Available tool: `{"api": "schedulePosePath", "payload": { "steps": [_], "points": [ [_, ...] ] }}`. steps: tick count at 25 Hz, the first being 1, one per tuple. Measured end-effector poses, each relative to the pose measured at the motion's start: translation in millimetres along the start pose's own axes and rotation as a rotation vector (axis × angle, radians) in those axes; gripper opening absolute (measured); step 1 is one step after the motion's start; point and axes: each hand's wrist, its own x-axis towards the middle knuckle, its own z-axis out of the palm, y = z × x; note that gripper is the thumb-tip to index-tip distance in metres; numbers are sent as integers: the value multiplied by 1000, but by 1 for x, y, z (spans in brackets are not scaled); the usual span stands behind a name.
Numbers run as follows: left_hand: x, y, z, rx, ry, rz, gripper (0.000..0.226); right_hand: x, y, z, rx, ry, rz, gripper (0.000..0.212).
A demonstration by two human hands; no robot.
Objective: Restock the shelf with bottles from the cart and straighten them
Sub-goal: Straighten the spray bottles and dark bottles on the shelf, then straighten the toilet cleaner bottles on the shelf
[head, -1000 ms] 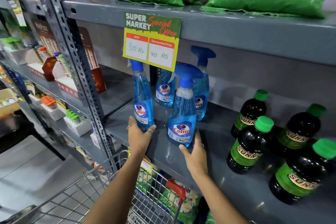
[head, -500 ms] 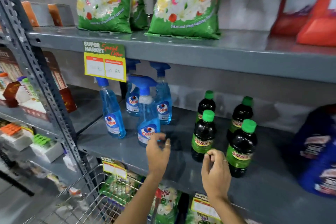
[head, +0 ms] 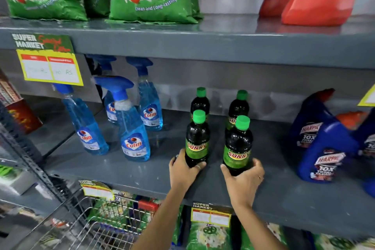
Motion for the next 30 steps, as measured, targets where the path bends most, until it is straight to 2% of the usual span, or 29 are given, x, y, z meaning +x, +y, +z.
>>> {"api": "schedulePosePath", "payload": {
  "steps": [5,11,15,17,19,21,23,25,30],
  "points": [
    [-3,-5,1,-20,60,35,49,2,1,-1,-2,-54,0,80],
    [-6,-6,1,12,27,56,54,3,4,0,5,-61,4,81],
    [-6,-1,1,-82,32,132,83,1,3,-2,13,-75,-10,88],
    [-11,3,-1,-94,125,196,92,0,4,-8,57,-77,-27,89],
    [-25,7,-1,-6,270,295,85,-1,10,-22,84,-84,-67,84],
    [-44,10,6,128,409,456,69,3,19,-43,66,-55,-148,72],
    [-61,20,23,212,458,626,51,14,33,-73,20,25,-225,56],
    [-76,40,45,176,393,698,39,31,49,-102,-33,107,-237,43],
    [-109,102,103,23,101,566,39,74,83,-177,-115,182,-201,34]
  ]
}}
